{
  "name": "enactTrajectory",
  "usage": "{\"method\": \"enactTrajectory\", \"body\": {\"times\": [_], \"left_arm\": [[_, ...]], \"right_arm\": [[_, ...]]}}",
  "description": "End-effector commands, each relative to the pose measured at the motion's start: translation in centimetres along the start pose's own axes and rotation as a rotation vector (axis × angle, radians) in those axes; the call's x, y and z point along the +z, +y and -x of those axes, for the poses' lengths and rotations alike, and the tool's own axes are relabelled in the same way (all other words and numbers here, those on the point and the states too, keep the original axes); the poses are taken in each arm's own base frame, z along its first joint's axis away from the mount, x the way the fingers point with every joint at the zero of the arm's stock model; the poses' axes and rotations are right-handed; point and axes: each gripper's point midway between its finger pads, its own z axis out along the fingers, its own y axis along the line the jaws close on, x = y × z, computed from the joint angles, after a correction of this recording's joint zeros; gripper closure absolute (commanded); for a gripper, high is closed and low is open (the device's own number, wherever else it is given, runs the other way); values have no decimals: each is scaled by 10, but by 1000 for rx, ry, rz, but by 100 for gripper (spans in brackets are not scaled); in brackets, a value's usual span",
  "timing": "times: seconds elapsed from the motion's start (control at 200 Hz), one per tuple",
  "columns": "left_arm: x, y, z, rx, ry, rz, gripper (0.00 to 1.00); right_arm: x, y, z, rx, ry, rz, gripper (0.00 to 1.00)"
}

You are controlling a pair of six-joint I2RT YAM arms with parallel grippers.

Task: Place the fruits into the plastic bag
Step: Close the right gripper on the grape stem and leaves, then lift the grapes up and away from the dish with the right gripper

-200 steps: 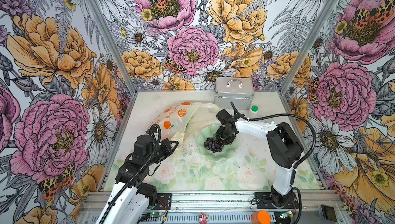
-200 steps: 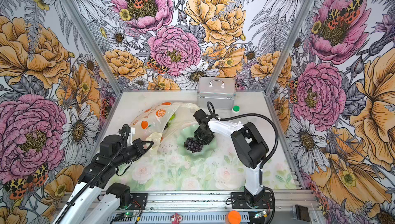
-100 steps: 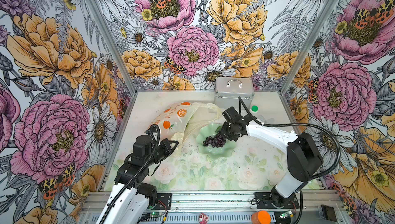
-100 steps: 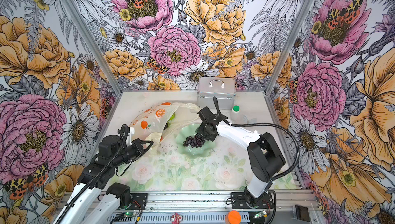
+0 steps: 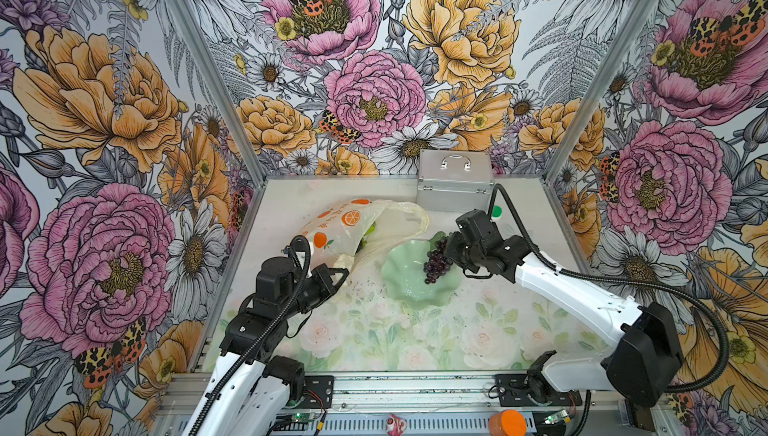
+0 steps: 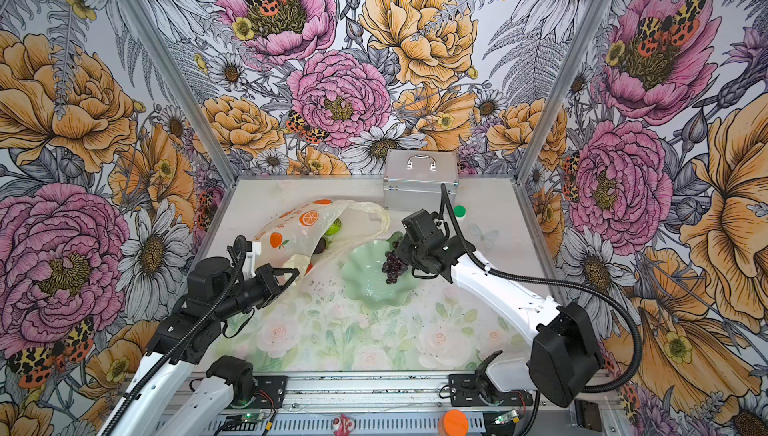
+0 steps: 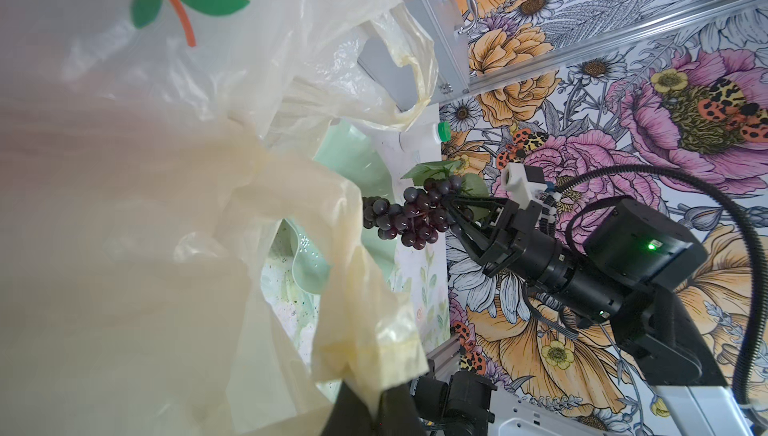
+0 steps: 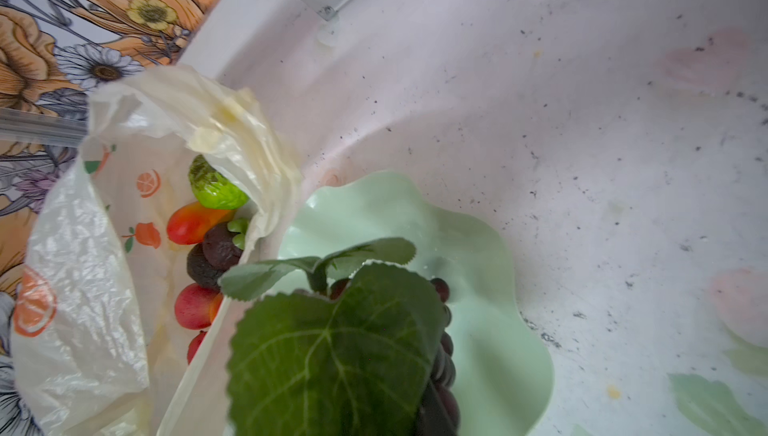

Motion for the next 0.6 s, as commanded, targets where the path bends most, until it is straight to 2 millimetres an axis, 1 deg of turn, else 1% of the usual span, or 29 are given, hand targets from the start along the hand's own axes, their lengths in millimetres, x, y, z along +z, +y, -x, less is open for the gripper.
{"method": "enactTrajectory", "body": {"times": [0.0,0.1,0.23,0.405,0.595], "left_arm": [[-11,-21,4,70,1,-36,100],[-16,-28,8,98,-1,-29,100],[-20,-34,12,122,-8,-25,100],[-22,-43,18,151,-24,-26,100],[-20,-47,23,174,-33,-14,100]], "right_arm": [[-25,20,17,-20,-83,88,79],[-41,33,24,-22,-102,138,79],[-65,55,35,-34,-137,212,79],[-99,89,53,-61,-185,313,79],[-143,131,72,-117,-240,432,79]]}}
